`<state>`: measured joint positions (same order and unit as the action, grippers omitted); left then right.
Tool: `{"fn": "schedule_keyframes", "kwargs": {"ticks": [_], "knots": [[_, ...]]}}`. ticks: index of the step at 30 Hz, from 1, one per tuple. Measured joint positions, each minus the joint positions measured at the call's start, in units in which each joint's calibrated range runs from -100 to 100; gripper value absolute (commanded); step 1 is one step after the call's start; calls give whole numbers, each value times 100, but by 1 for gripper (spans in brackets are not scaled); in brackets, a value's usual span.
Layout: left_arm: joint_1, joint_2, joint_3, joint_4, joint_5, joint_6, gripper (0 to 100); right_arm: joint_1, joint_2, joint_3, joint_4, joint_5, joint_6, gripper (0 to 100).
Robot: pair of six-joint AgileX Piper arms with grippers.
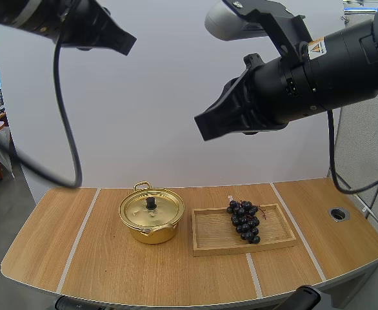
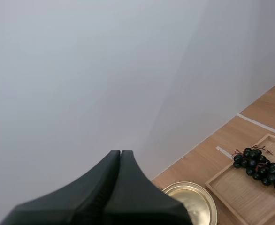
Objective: Open the pot, put the pineapple inside, and close it
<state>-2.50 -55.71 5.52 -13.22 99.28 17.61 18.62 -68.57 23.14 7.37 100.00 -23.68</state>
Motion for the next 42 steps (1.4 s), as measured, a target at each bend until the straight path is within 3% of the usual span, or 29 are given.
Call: {"fn": "schedule_keyframes", "kwargs": {"ticks": [4,9,19,30,36,42], "knots": [[0,-529,659,0,-182,-114,0,-28,-75,0,-395,0,337,0],[0,-1441,1714,0,-1312,-356,0,-173,-400,0,-691,-195,497,0],[0,-2459,3007,0,-2535,-1430,0,-840,-1603,184,-868,-688,905,0],[0,-3599,3848,15,-4066,-1804,0,-1309,-3049,1578,-1038,-1894,1333,0],[72,-4222,4346,636,-4624,-2551,0,-1466,-3109,2165,-1015,-2512,1563,0],[87,-4407,5244,963,-5849,-3065,0,-1594,-3109,3079,-989,-3961,1605,0]]}}
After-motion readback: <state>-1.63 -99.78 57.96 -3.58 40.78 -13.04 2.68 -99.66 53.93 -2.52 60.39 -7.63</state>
